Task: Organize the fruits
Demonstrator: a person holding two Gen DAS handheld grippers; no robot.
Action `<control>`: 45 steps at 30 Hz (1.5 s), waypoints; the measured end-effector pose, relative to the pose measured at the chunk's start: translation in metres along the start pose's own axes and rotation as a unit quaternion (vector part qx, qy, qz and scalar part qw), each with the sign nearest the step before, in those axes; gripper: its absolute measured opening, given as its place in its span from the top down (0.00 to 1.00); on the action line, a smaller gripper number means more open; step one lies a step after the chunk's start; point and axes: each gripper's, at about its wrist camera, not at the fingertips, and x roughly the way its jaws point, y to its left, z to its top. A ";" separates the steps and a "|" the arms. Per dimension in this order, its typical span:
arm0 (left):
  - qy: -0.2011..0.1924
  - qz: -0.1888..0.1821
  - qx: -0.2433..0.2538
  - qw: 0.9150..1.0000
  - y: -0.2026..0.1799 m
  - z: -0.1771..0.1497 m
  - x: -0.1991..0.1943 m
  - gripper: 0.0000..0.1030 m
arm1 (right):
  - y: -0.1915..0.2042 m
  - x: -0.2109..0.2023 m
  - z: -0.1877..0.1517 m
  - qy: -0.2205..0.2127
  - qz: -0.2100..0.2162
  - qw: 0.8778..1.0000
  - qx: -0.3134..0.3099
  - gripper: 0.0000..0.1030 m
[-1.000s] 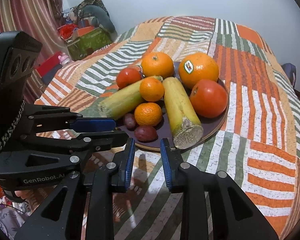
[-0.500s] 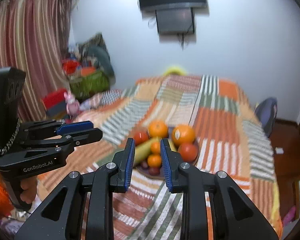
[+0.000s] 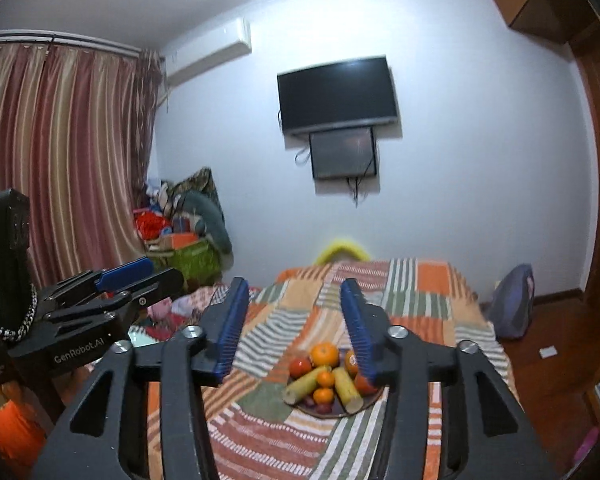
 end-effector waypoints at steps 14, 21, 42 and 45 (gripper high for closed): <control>-0.042 0.020 -0.007 0.999 0.002 0.000 -0.027 0.00 | 0.017 -0.014 0.002 -0.048 -0.057 0.997 -0.013 0.00; -0.041 0.024 -0.015 0.999 0.006 0.000 -0.029 0.00 | 0.016 -0.016 0.002 -0.051 -0.064 0.997 -0.015 0.00; -0.039 0.025 -0.003 0.999 0.002 -0.004 -0.028 0.00 | 0.014 -0.023 -0.003 -0.054 -0.083 0.995 -0.013 0.00; -0.039 0.026 -0.003 0.999 0.002 -0.005 -0.028 0.00 | 0.014 -0.023 -0.003 -0.053 -0.083 0.995 -0.014 0.00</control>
